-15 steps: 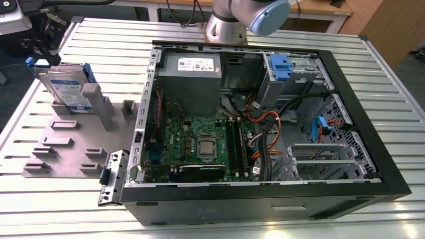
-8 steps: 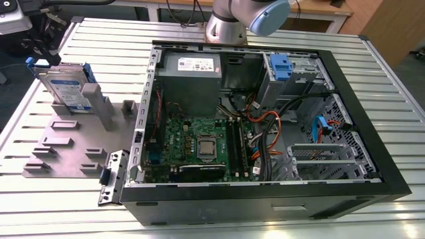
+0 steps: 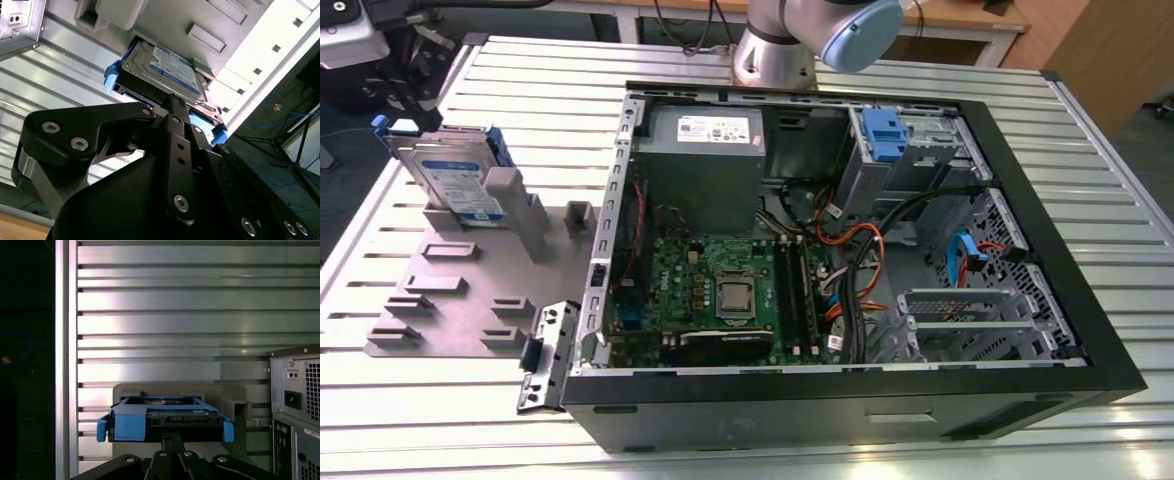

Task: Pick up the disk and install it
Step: 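Pick up the disk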

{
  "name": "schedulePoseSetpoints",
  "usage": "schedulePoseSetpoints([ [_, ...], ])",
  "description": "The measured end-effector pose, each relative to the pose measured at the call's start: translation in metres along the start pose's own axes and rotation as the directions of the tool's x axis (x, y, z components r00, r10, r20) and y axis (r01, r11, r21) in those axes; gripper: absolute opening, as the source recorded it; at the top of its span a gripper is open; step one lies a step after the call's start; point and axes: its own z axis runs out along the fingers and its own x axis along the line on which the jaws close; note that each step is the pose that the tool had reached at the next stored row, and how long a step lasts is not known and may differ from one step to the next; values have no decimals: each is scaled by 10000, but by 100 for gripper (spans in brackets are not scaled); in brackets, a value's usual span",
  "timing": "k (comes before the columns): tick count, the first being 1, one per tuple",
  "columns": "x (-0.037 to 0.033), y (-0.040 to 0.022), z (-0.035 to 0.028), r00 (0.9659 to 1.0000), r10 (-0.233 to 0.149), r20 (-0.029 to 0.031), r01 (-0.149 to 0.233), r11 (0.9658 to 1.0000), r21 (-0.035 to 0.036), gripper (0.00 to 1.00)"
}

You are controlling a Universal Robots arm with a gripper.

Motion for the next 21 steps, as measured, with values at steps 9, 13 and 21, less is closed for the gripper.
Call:
schedulePoseSetpoints([
  [9, 0, 0, 5, 9906, -1369, -52, 1369, 9906, -52, 11],
  [13, 0, 0, 10, 9793, -2023, -75, 2023, 9793, -77, 11],
  [21, 0, -1, 15, 9484, -3170, -106, 3168, 9484, -153, 11],
])
